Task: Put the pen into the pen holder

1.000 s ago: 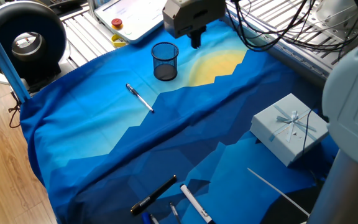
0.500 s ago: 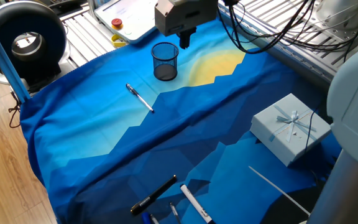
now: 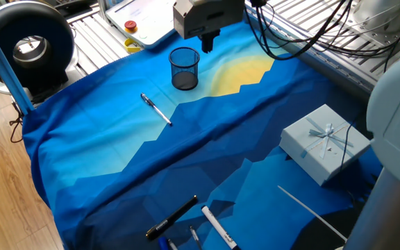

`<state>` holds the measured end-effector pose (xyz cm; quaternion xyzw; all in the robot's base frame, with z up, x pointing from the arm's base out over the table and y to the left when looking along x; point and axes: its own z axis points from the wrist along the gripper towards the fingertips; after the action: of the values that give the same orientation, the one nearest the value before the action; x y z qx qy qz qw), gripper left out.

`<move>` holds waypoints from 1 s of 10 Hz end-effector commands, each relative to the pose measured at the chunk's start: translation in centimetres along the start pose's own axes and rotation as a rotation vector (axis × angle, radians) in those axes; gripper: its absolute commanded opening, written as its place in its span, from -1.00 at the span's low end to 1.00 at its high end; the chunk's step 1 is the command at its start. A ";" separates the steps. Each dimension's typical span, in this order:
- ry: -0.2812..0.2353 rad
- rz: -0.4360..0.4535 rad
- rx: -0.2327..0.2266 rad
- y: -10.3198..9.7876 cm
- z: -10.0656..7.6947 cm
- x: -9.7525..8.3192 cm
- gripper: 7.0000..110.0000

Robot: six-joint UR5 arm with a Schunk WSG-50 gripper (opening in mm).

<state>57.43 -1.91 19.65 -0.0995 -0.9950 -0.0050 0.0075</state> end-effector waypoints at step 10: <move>0.011 -0.078 -0.016 6.5 -0.5 -6.1 -1.00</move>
<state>63.24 0.85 19.77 -0.0594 -0.9982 -0.0041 0.0068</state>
